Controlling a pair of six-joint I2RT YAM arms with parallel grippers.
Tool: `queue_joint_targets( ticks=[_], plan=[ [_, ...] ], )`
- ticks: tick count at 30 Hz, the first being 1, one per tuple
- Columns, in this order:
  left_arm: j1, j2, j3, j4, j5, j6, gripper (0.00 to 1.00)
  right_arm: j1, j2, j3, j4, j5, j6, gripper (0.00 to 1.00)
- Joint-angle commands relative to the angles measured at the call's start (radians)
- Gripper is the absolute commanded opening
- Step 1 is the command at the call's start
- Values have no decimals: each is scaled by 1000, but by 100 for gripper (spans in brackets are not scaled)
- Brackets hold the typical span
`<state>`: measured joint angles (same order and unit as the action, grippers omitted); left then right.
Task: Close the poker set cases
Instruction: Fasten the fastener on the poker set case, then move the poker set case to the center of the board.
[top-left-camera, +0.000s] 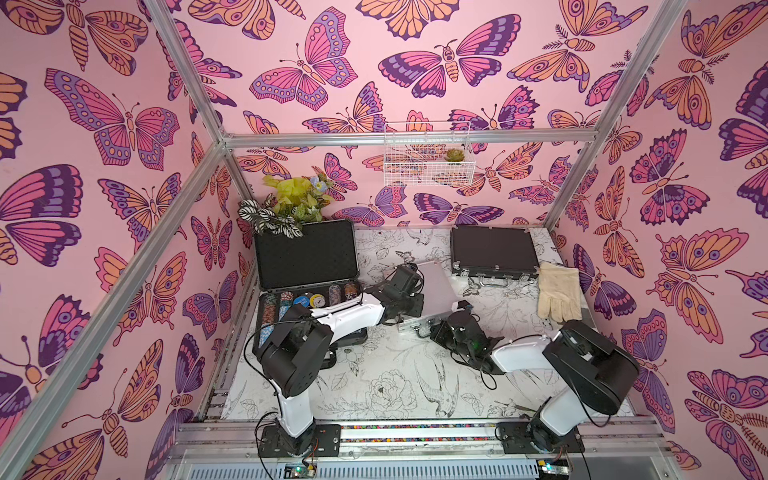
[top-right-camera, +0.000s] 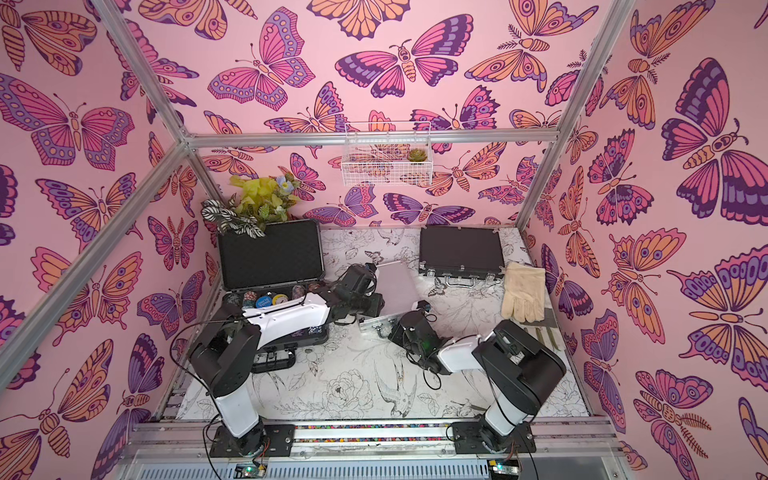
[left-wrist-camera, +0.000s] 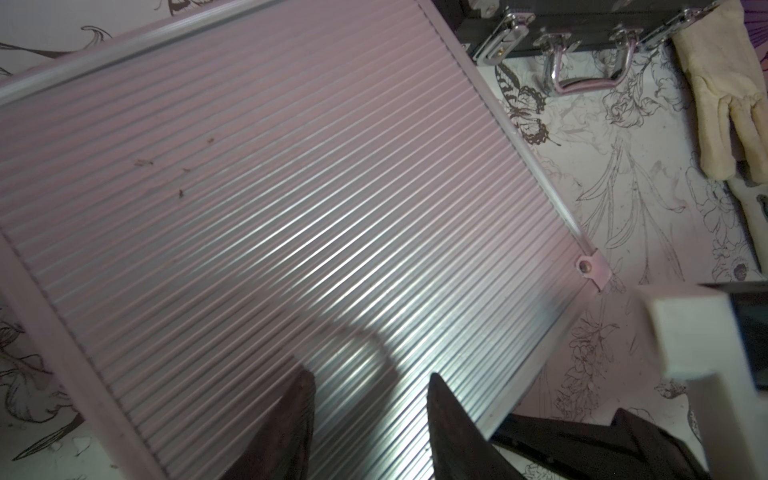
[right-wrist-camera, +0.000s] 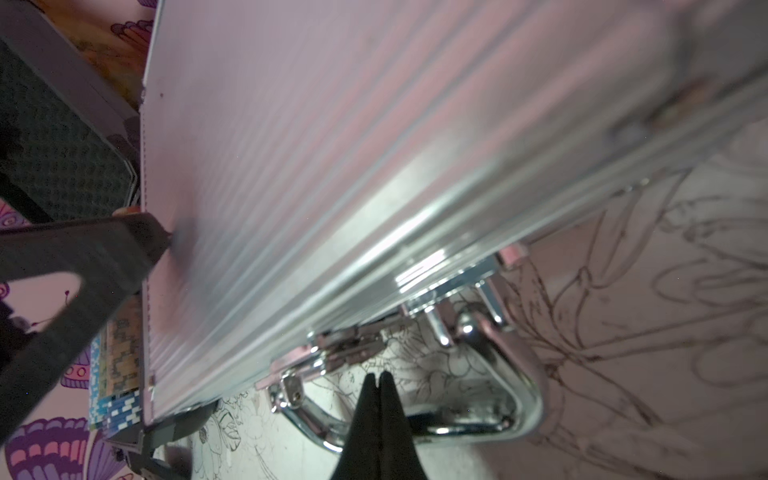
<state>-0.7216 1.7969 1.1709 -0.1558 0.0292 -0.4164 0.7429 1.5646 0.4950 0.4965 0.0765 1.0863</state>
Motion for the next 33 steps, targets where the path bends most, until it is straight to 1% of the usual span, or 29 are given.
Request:
queue_joint_targets(
  ticks=[1,3,5,7,9,12,15,17,19,22,26,33],
  plan=[
    [-3,-32,-49,-120,15,-16,55,-3,-130,43,-179,7,-130,7],
    [-2,-69,-57,-121,1,-18,61,-9,-203,72,-318,25,-198,8],
    [-2,-99,-66,-124,-14,-21,65,-28,-249,80,-388,36,-247,11],
    [-2,-124,-71,-132,-31,-24,67,-61,-275,78,-434,26,-281,18],
    [-2,-144,-81,-139,-48,-24,69,-107,-280,78,-471,-3,-312,29],
    [-1,-167,-99,-147,-62,-25,70,-160,-267,71,-502,-24,-350,35],
    [0,-189,-115,-148,-76,-27,71,-174,-237,68,-494,-38,-399,36],
    [2,-200,-123,-149,-93,-31,71,-174,-195,94,-495,-99,-466,37],
    [4,-203,-128,-149,-103,-34,71,-172,-146,124,-498,-144,-496,38],
    [5,-201,-128,-149,-100,-35,72,-172,-97,139,-482,-142,-500,40],
    [5,-200,-128,-151,-103,-33,72,-171,-50,157,-459,-121,-495,41],
    [7,-200,-127,-157,-103,-30,72,-171,40,192,-410,-119,-472,38]
  ],
)
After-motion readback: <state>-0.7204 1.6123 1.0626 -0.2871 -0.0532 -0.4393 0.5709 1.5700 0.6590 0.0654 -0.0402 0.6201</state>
